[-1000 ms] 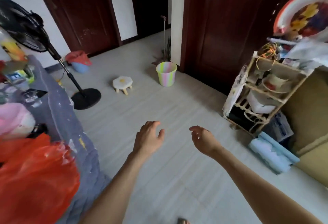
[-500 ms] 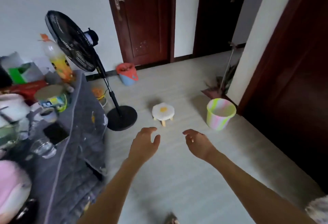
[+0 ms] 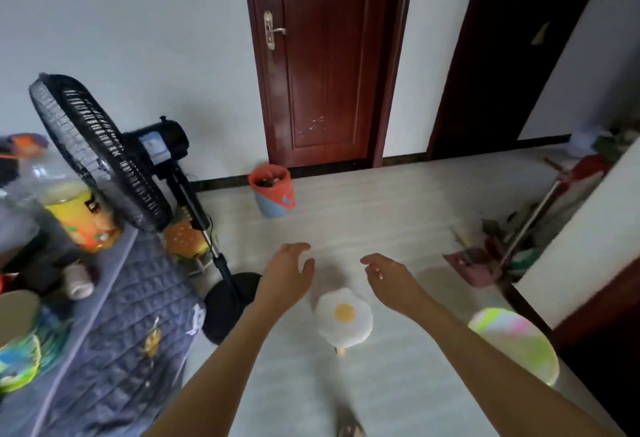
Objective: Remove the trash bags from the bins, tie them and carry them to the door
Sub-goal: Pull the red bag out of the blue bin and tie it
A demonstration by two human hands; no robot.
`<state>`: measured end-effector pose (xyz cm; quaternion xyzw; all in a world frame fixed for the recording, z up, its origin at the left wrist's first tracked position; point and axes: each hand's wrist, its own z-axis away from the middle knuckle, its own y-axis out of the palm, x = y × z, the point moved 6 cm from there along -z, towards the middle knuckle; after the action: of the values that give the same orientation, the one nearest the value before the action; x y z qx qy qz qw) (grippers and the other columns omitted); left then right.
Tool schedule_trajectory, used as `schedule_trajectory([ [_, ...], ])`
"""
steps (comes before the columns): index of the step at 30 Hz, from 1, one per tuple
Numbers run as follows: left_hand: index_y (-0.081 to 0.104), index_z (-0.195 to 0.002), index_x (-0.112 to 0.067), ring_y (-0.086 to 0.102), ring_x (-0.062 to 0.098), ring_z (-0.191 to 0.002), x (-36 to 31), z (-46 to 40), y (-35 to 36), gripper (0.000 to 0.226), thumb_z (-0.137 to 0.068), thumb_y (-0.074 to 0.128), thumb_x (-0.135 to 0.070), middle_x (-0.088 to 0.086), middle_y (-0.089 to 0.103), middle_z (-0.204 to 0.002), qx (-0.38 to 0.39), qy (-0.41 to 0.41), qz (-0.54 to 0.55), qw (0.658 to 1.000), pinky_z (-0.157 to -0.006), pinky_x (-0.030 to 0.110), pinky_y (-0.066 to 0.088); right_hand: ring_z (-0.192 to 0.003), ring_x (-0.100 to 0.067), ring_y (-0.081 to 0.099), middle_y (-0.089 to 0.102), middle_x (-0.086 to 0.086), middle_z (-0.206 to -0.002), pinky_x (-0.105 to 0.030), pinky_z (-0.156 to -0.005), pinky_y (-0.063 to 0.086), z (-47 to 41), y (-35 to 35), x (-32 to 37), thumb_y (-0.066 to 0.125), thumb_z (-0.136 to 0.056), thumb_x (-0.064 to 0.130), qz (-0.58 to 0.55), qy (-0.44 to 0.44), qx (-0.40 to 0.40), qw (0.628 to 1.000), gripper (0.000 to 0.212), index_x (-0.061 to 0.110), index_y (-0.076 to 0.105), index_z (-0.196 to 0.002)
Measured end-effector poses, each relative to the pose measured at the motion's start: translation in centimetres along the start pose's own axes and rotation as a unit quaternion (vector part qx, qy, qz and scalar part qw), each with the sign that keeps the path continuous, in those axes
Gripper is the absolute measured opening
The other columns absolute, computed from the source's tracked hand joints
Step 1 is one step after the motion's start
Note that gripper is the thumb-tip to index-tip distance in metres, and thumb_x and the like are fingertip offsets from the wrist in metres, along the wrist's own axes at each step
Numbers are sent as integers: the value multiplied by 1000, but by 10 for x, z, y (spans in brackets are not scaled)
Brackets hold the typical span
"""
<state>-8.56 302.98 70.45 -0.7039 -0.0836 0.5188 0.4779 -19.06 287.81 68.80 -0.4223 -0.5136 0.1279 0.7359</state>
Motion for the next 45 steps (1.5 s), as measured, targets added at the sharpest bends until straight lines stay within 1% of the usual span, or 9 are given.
schedule_trajectory([
  [5, 49, -129, -13, 47, 23, -122, 14, -134, -31, 36, -94, 47, -21, 7, 49, -134, -47, -47, 21, 998, -99, 28, 36, -110, -23, 56, 60, -9, -122, -25, -87, 40, -160, -15, 25, 39, -94, 15, -21, -3, 40, 999, 31, 15, 54, -121],
  [11, 49, -129, -15, 49, 20, -119, 76, -289, -54, 36, -93, 47, -23, 5, 49, -132, -83, -123, 30, 988, -97, 29, 38, -86, -16, 54, 62, -11, -118, -21, -75, 39, -337, 15, 65, 40, -93, 15, -32, -26, 87, 995, 31, 14, 55, -120],
  [14, 51, -125, -14, 52, 20, -113, 111, -403, -65, 33, -93, 47, -20, 7, 52, -127, -105, -130, 62, 984, -85, 23, 38, -80, -17, 56, 61, -11, -117, -22, -67, 42, -452, 38, 83, 38, -94, 16, -33, -36, 98, 994, 32, 14, 53, -122],
  [18, 57, -114, -7, 56, 25, -103, 146, -539, -95, 26, -92, 46, -15, 13, 57, -117, -110, -162, 80, 977, -78, 22, 35, -101, -23, 58, 61, -12, -118, -28, -77, 45, -582, 41, 120, 38, -94, 15, -29, -27, 90, 995, 31, 14, 53, -122],
  [22, 57, -115, -10, 55, 25, -105, 172, -631, -117, 27, -92, 45, -15, 10, 58, -117, -120, -181, 84, 973, -80, 22, 34, -102, -23, 57, 60, -11, -120, -27, -77, 42, -676, 41, 145, 37, -95, 16, -29, -23, 83, 996, 31, 12, 52, -121],
  [29, 55, -118, -13, 56, 24, -102, 225, -760, -127, 28, -92, 46, -16, 9, 58, -116, -77, -195, 74, 975, -83, 25, 41, -61, -4, 44, 60, -13, -118, -21, -61, 37, -826, 65, 161, 37, -94, 13, -56, -1, 89, 994, 31, 12, 52, -121],
  [33, 55, -119, -13, 56, 26, -107, 275, -857, -137, 29, -91, 47, -17, 9, 57, -120, -75, -188, 44, 978, -94, 35, 45, -73, -14, 51, 59, -14, -122, -25, -72, 39, -935, 91, 169, 36, -95, 12, -60, 6, 83, 995, 34, 11, 49, -125],
  [38, 50, -126, -16, 52, 21, -115, 307, -975, -143, 35, -93, 45, -27, 3, 52, -130, 1, -166, -43, 985, -96, 33, 43, -114, -23, 54, 55, -9, -129, -32, -96, 43, -1047, 125, 172, 35, -95, 14, -23, 14, 114, 993, 34, 12, 49, -126],
  [45, 43, -132, -20, 45, 21, -123, 336, -1091, -132, 38, -96, 37, -31, 3, 47, -135, 129, -90, -146, 977, -103, 37, 38, -114, -21, 50, 55, -7, -125, -28, -92, 40, -1142, 159, 175, 34, -95, 16, 31, 39, 111, 993, 33, 15, 49, -125],
])
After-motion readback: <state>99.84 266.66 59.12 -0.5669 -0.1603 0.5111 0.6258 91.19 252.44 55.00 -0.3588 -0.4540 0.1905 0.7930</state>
